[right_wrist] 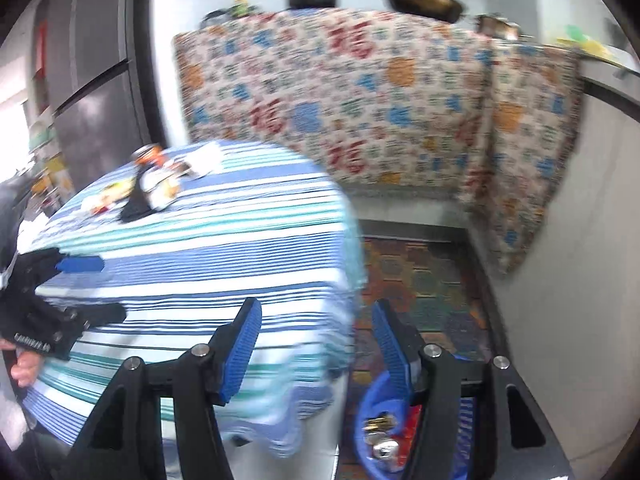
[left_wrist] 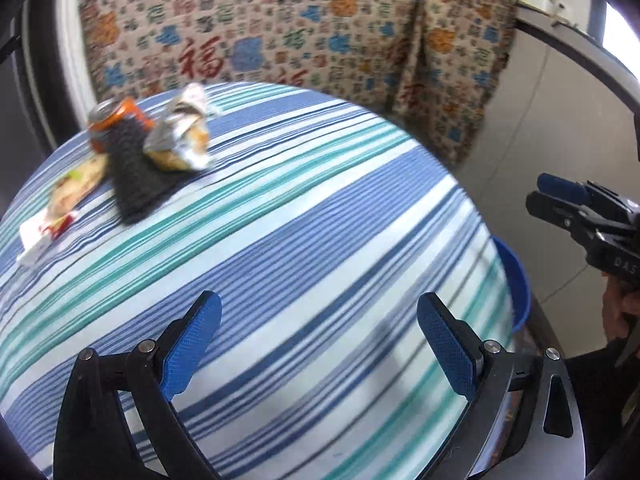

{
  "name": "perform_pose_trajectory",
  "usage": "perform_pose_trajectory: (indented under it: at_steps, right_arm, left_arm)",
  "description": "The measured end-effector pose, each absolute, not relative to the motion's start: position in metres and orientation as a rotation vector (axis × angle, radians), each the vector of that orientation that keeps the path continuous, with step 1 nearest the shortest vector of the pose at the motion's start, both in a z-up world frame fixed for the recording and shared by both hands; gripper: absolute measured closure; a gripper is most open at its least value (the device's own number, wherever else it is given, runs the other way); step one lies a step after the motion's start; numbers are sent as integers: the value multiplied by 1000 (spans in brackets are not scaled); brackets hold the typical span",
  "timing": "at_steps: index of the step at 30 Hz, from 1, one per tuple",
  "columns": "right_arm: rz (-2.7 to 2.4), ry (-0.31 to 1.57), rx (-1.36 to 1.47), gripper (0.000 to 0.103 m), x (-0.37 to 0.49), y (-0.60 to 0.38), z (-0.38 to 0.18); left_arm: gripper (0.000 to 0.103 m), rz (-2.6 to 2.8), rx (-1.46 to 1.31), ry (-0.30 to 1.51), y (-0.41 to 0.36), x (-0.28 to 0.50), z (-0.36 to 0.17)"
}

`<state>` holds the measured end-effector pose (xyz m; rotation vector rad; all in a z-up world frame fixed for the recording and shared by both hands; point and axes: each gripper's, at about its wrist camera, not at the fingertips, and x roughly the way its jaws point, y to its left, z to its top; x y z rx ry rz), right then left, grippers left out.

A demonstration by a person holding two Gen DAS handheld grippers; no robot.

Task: Collect trash
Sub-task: 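Open both tools to drop the can and bag into the wastebasket, then move both tools back over the table toward the remaining trash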

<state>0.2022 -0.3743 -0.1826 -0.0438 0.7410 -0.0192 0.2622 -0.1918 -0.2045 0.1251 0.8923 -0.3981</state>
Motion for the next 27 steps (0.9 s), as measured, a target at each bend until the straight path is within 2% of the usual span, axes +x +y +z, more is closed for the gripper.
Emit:
perform_pose_trajectory:
  at_steps: [6,10,21,27]
  right_arm:
    - [161,824,-136,44,237,-278,-213]
    - [195,874,-177,44,252,-239,-232]
    - [191,906,-156,39,270,-233,-238]
    - [185,908,-159,38,275,-231,-238]
  left_arm:
    - [4,-258,84,925,-114,277,-219]
    - [4,-222,60,922,-90,280,-220]
    - [0,-207,151,948,-73,292,-224]
    - [0,-217,153,957,-26,309,-221]
